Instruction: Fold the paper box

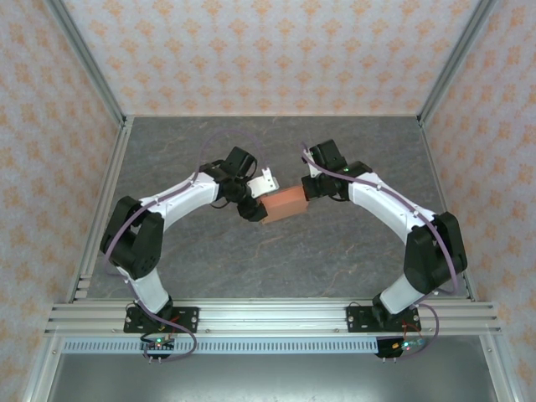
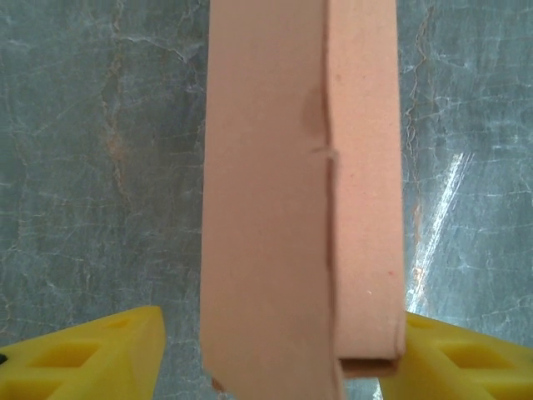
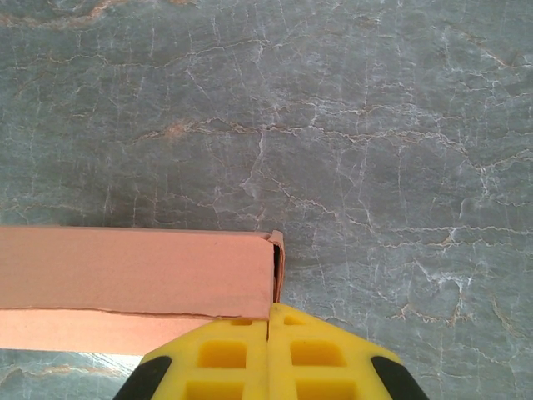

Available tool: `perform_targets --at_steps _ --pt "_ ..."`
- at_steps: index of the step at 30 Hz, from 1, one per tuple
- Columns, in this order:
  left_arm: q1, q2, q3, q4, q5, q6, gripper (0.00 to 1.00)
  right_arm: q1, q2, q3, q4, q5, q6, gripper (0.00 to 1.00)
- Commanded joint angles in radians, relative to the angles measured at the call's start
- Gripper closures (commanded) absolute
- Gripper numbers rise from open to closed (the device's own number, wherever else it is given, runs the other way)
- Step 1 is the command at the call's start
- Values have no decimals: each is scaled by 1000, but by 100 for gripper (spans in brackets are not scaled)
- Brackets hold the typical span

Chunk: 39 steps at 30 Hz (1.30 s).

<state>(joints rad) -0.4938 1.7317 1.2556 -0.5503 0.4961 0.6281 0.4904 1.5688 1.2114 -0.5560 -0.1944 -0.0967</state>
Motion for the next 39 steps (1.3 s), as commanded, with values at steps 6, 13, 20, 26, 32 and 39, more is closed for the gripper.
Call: perform_targets --at_steps 6,13,20,26,32,39 --pt "38 -129 -45 28 62 -54 30 17 -24 10 -61 51 24 100" --pt "37 -246 -157 153 9 -272 33 28 -16 17 -59 55 30 100" --pt "-20 -247 -184 147 -116 -510 44 31 -13 26 -60 56 34 100" --pt "-74 -228 -175 126 -218 -587 59 31 -15 25 -61 59 35 100" --pt "-81 -185 -143 120 -260 -583 71 34 -15 25 -59 55 35 100" --pt "-85 -153 -108 109 -261 -578 78 33 -14 21 -58 57 35 100"
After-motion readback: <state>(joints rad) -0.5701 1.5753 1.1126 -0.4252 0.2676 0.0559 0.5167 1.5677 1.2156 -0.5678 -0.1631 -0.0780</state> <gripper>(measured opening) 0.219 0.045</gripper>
